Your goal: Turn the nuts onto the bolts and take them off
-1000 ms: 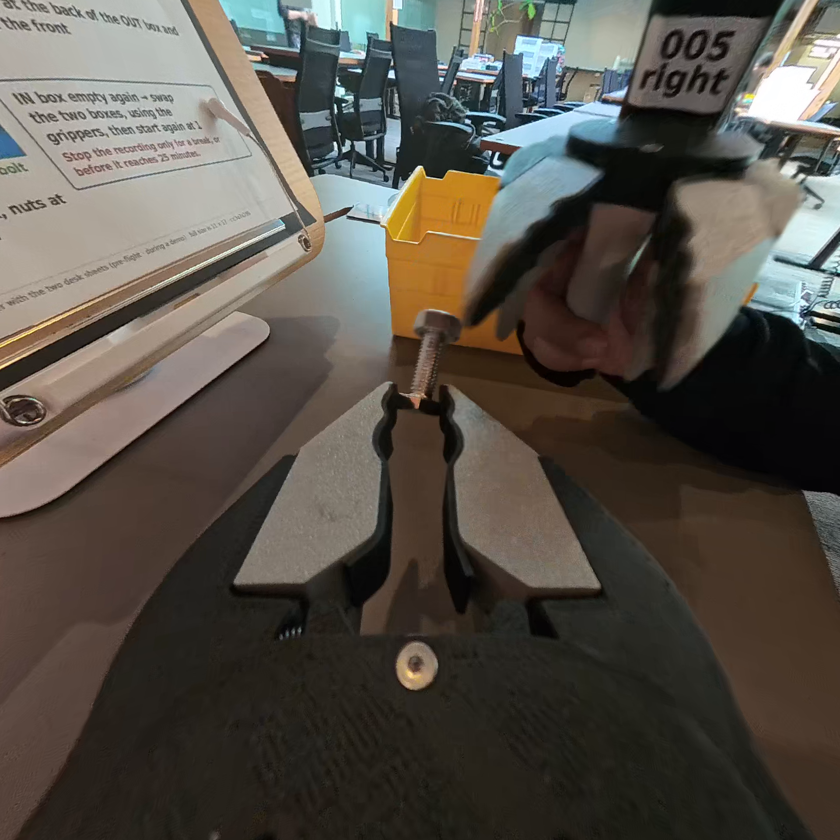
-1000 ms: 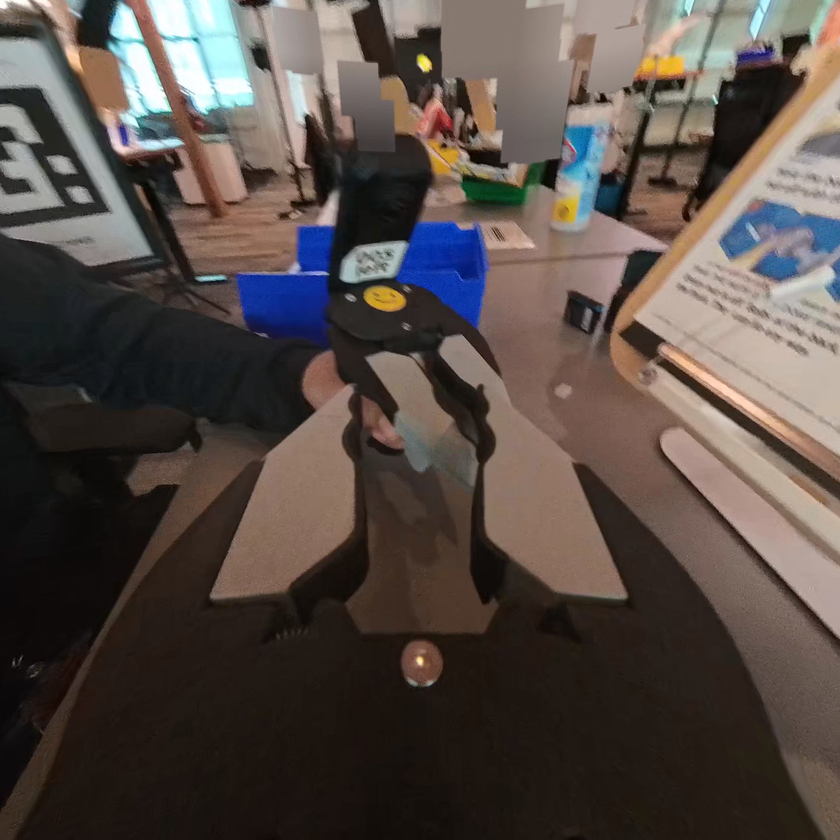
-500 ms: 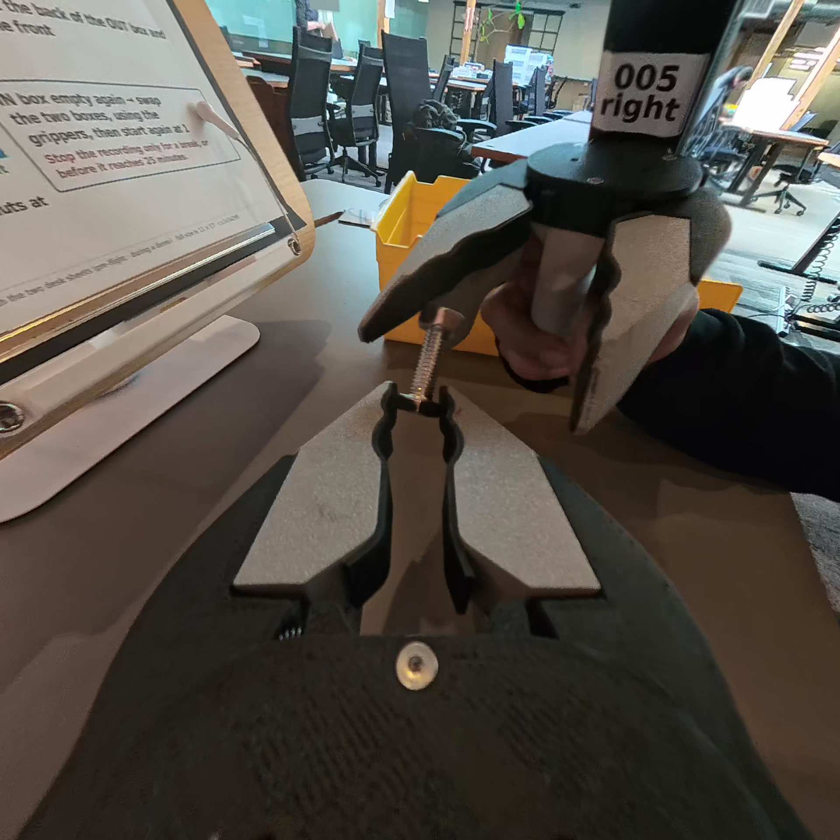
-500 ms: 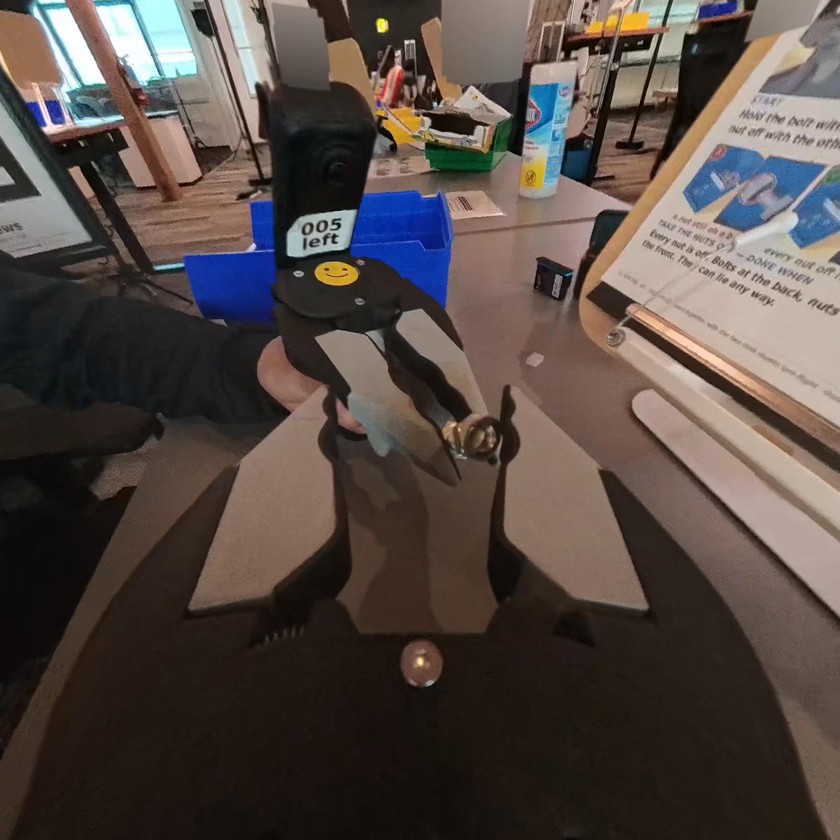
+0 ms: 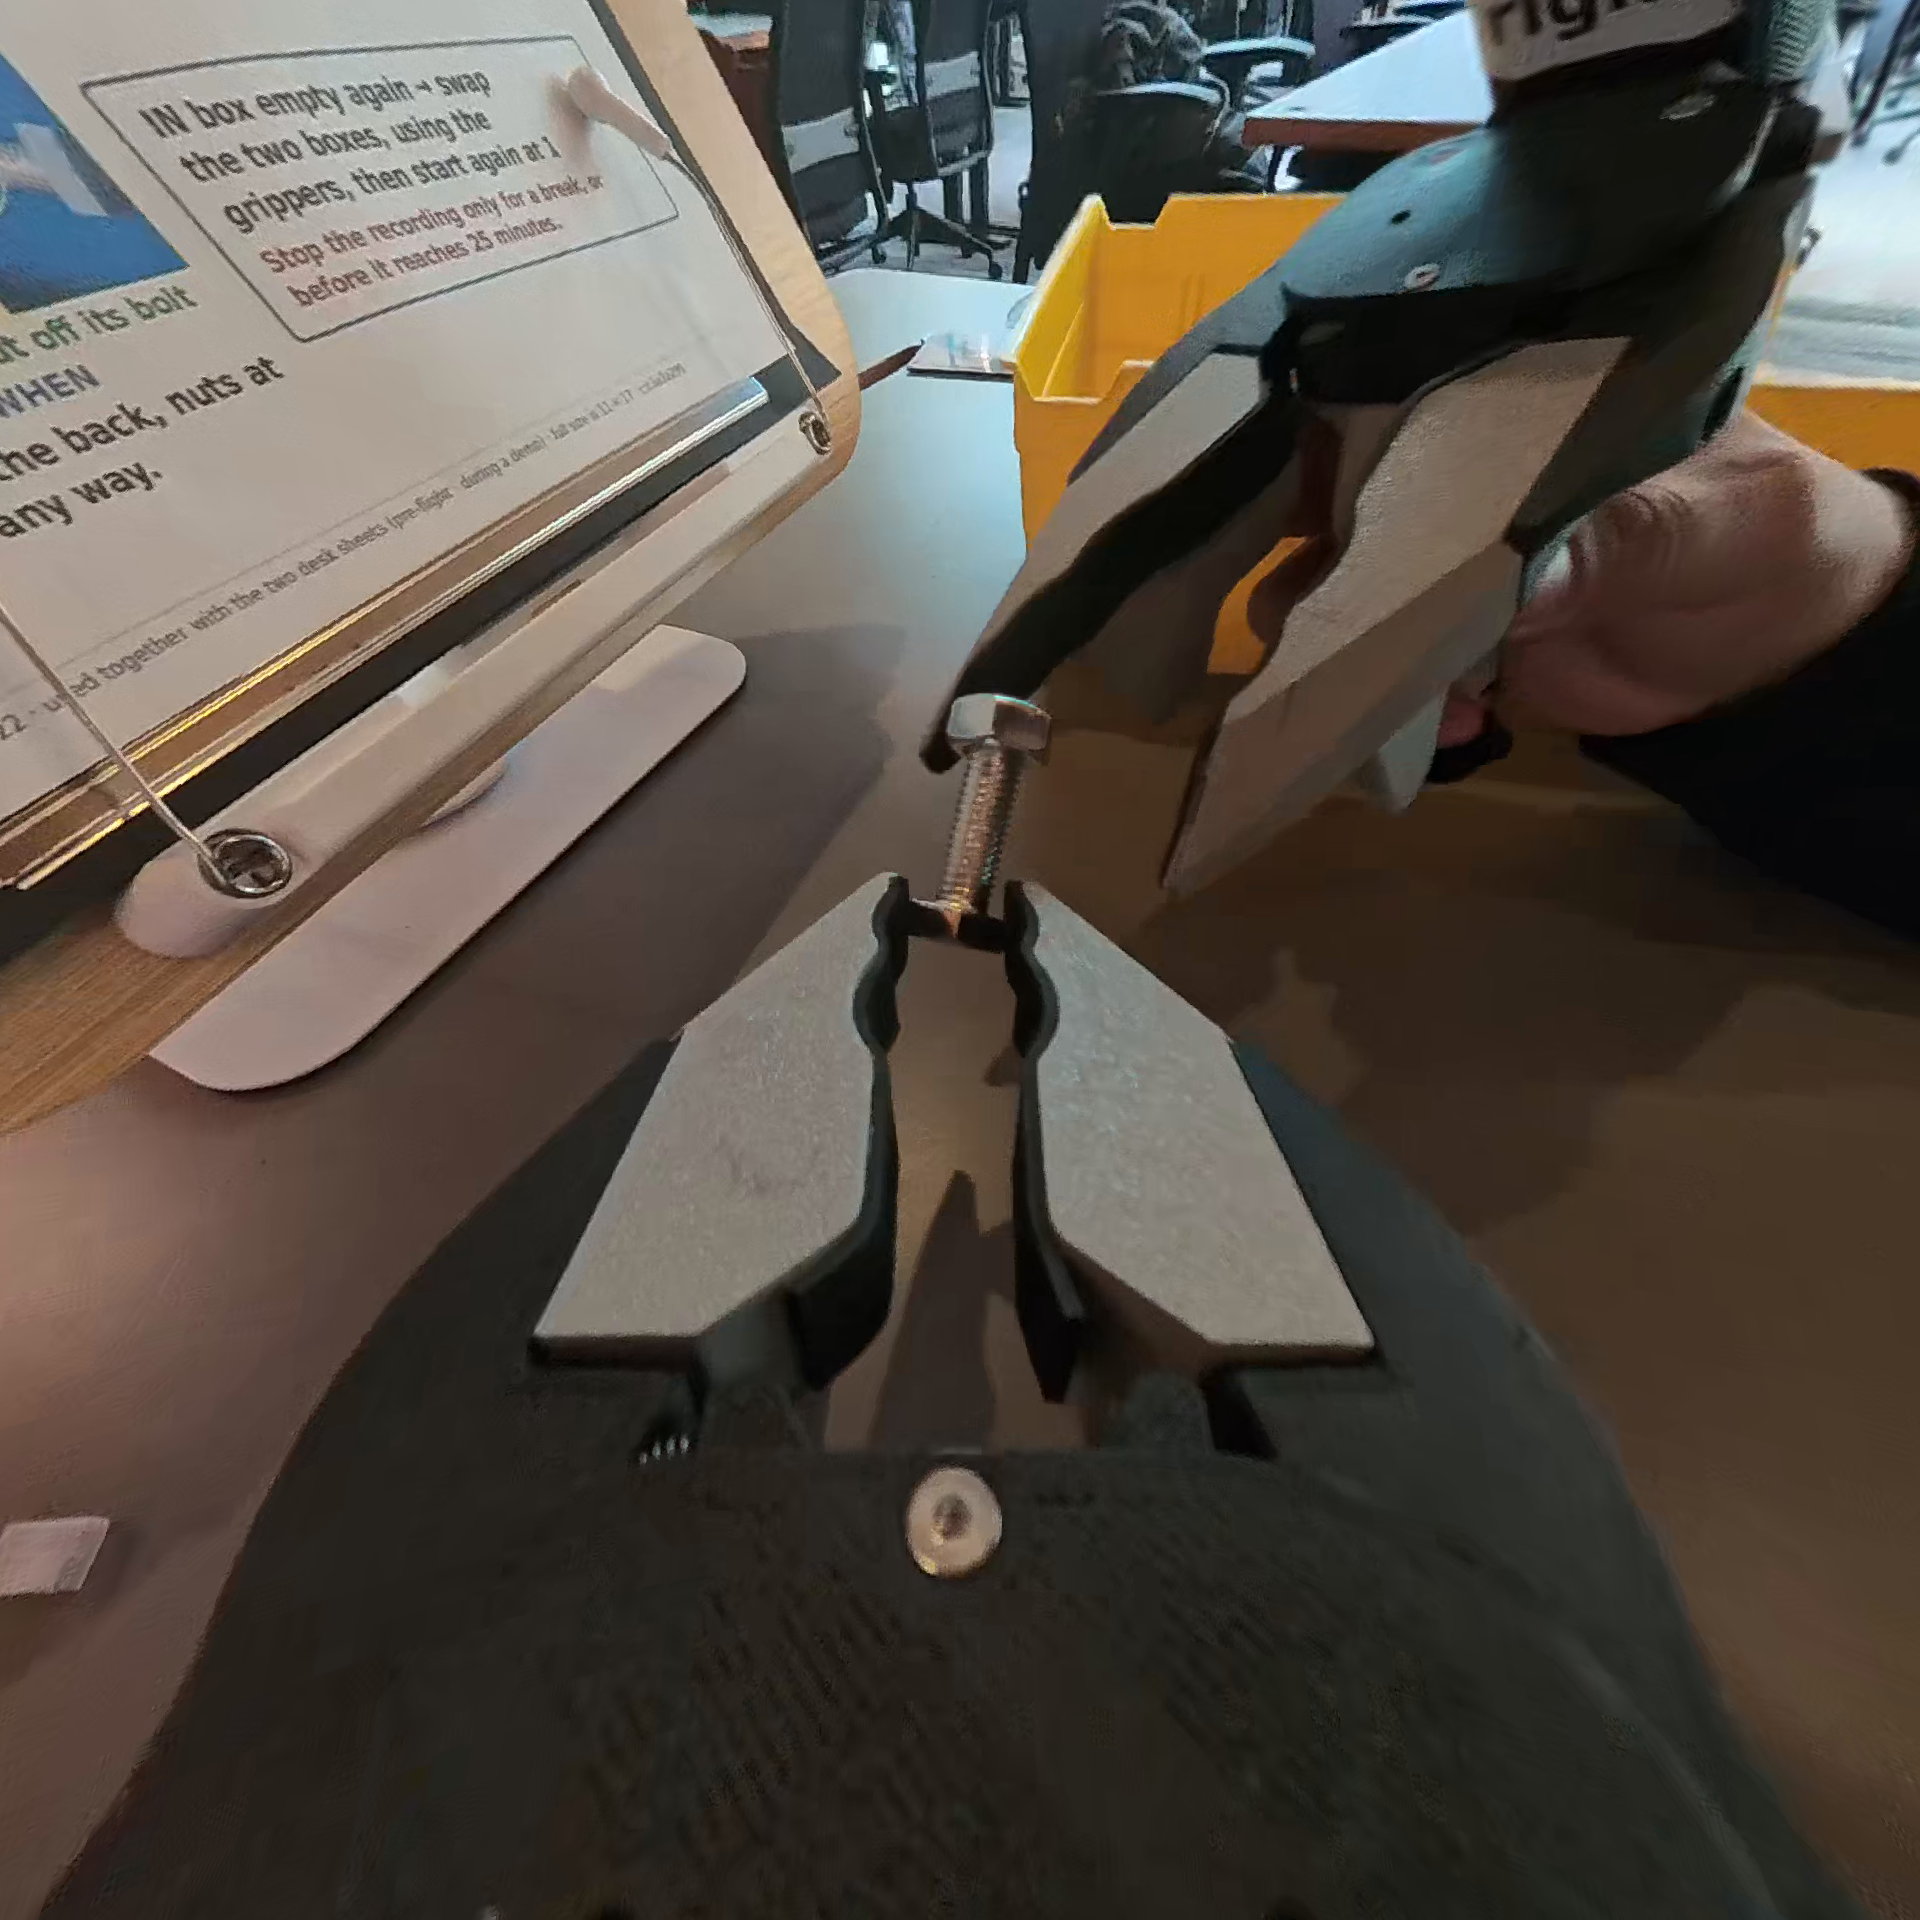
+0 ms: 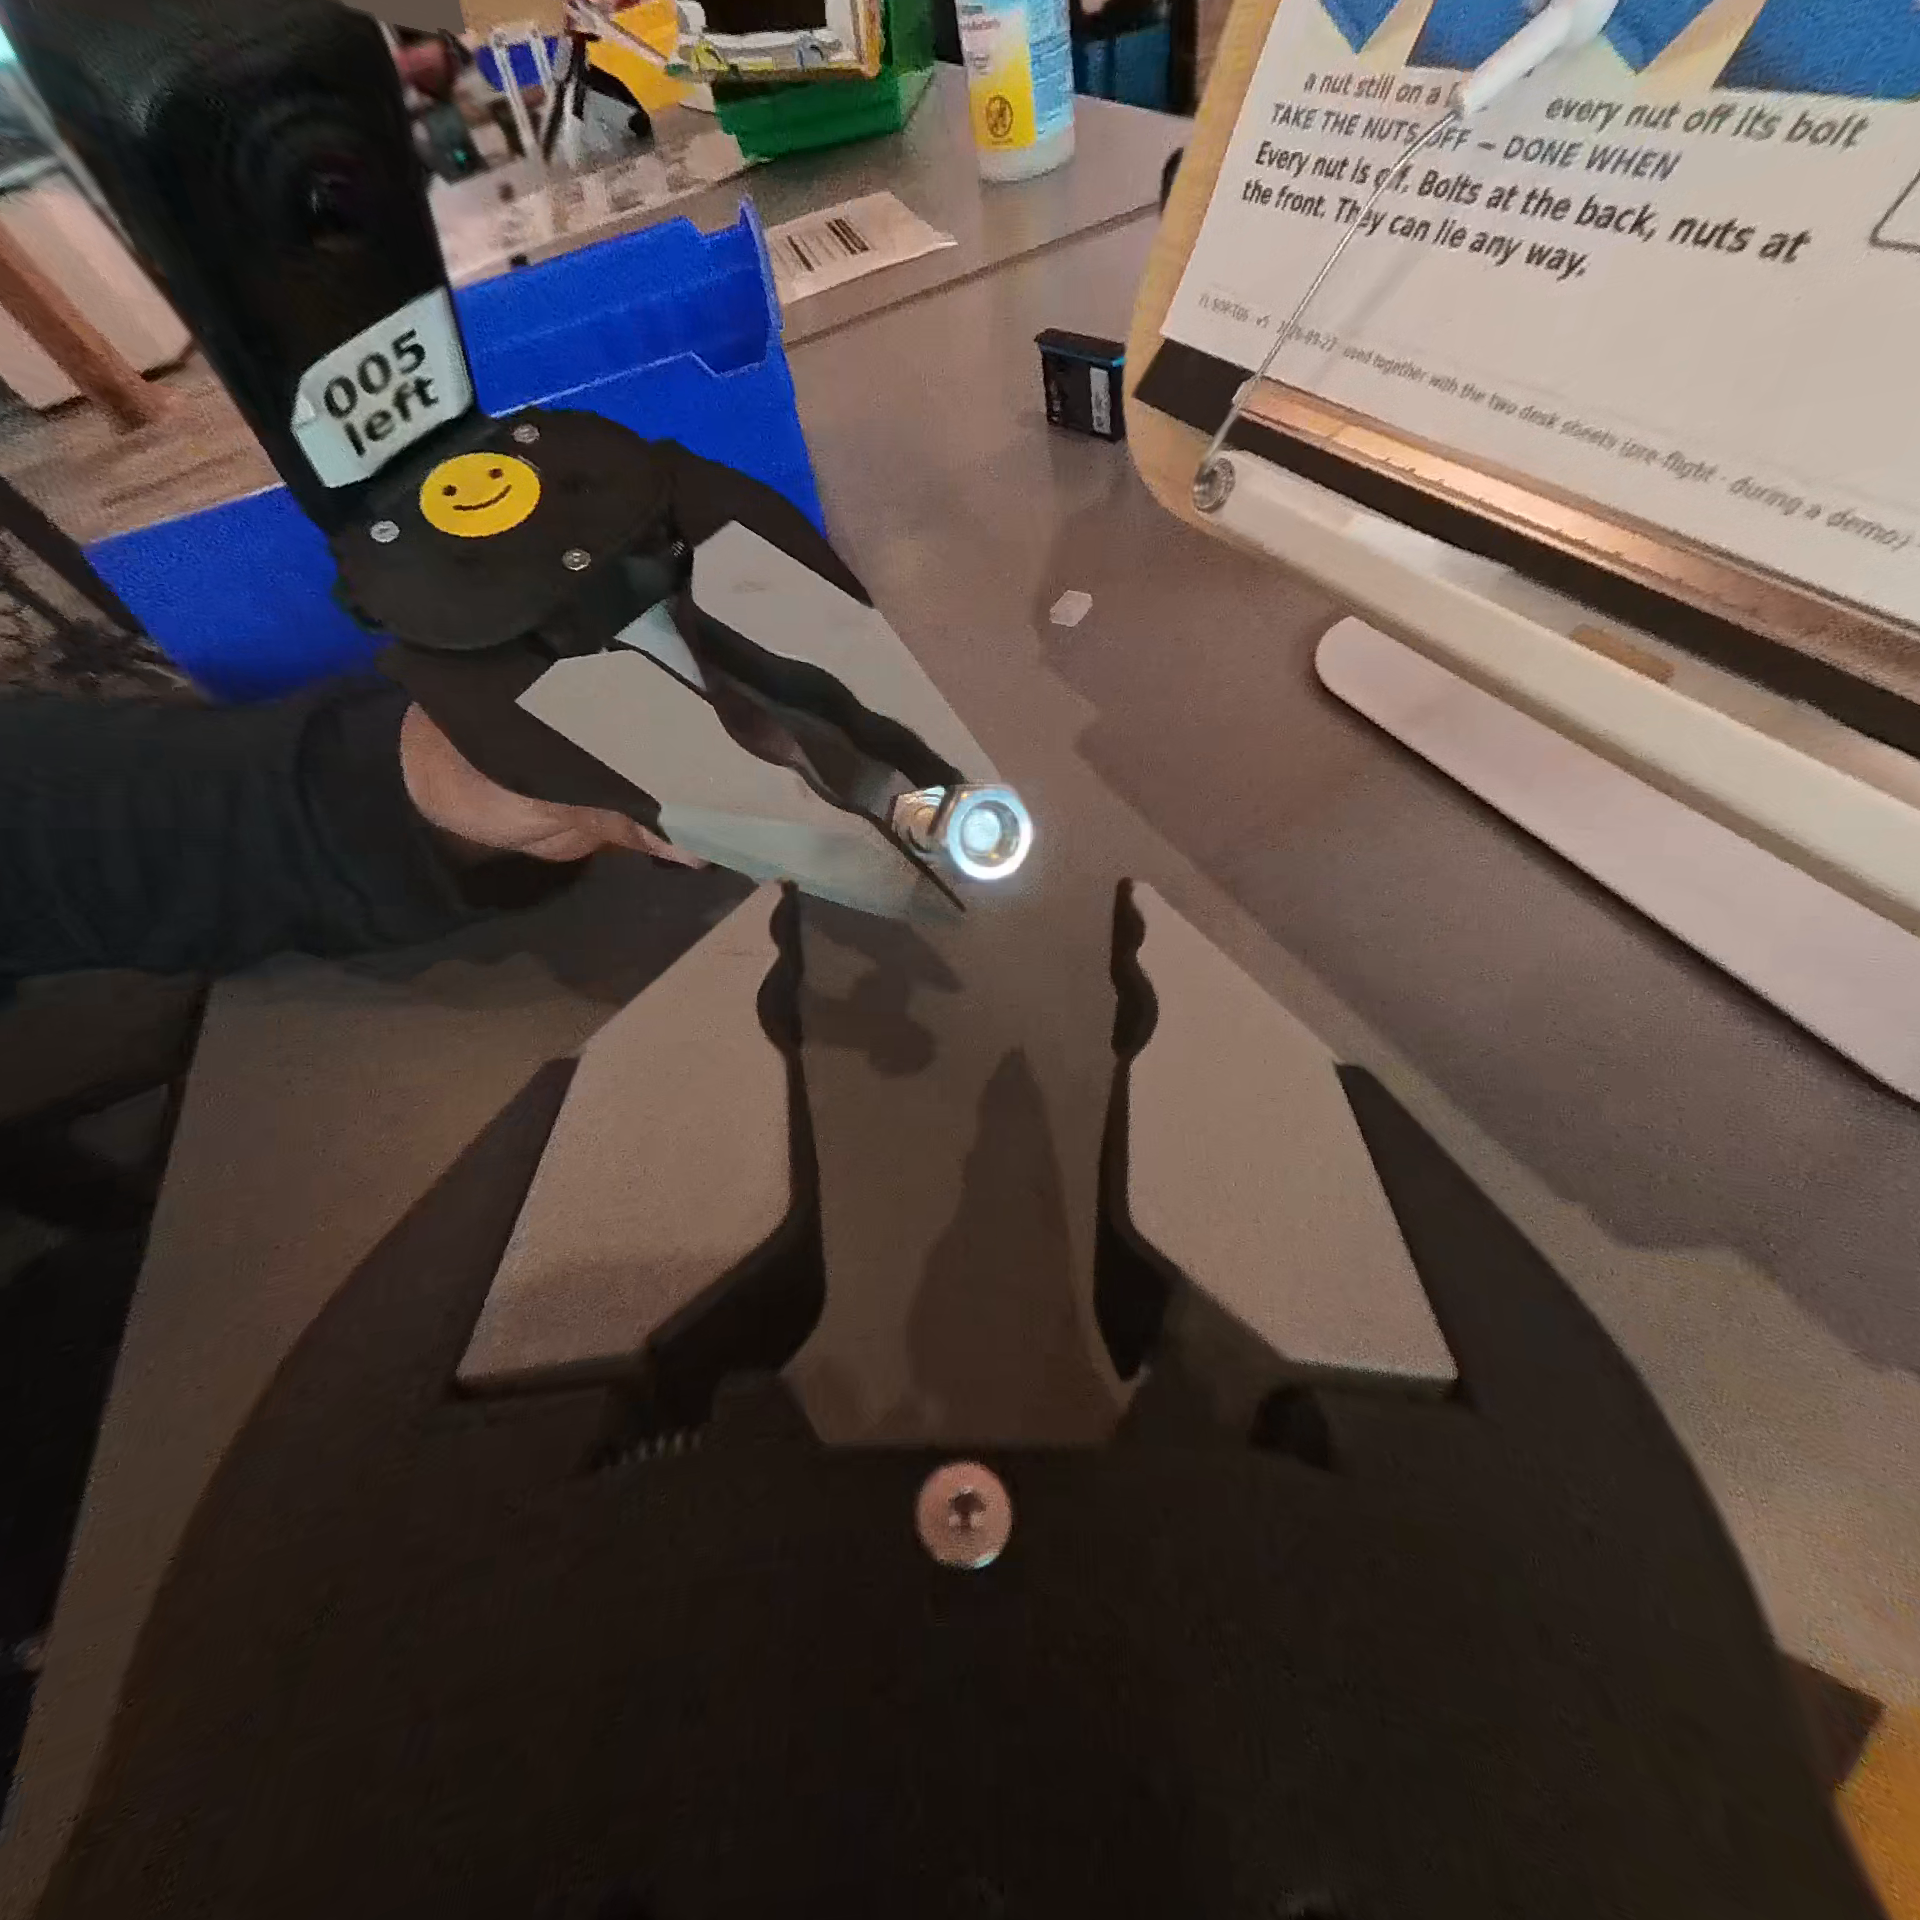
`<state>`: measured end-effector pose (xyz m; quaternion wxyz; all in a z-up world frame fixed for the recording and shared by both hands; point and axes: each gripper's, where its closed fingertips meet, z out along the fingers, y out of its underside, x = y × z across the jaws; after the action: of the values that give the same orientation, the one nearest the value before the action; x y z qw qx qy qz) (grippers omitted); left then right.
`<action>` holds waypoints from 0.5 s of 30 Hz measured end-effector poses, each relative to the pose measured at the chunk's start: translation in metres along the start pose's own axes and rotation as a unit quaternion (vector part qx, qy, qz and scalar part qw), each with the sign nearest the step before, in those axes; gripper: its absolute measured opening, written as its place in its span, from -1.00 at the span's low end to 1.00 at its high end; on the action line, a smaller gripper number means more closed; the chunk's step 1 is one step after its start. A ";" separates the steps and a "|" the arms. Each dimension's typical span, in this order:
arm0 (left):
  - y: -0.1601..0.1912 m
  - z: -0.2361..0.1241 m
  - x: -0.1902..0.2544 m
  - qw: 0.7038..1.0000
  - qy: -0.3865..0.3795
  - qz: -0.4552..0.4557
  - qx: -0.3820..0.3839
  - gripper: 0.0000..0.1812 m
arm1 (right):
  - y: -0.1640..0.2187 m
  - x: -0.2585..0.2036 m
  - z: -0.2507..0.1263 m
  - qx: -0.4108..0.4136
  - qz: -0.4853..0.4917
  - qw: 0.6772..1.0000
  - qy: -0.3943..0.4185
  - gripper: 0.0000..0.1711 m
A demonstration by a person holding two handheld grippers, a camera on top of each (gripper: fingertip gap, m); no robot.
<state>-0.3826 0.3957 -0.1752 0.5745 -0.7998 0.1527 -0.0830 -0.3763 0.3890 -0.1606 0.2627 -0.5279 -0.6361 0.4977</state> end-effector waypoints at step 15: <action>0.021 0.014 -0.019 0.986 -0.031 0.152 -0.054 -0.82 | 0.000 0.012 0.002 0.033 -0.004 0.999 0.010 -0.38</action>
<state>-0.3990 0.4080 -0.1985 0.5411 -0.7991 0.2592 0.0382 -0.3820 0.3992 -0.1637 0.2887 -0.5212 -0.6186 0.5122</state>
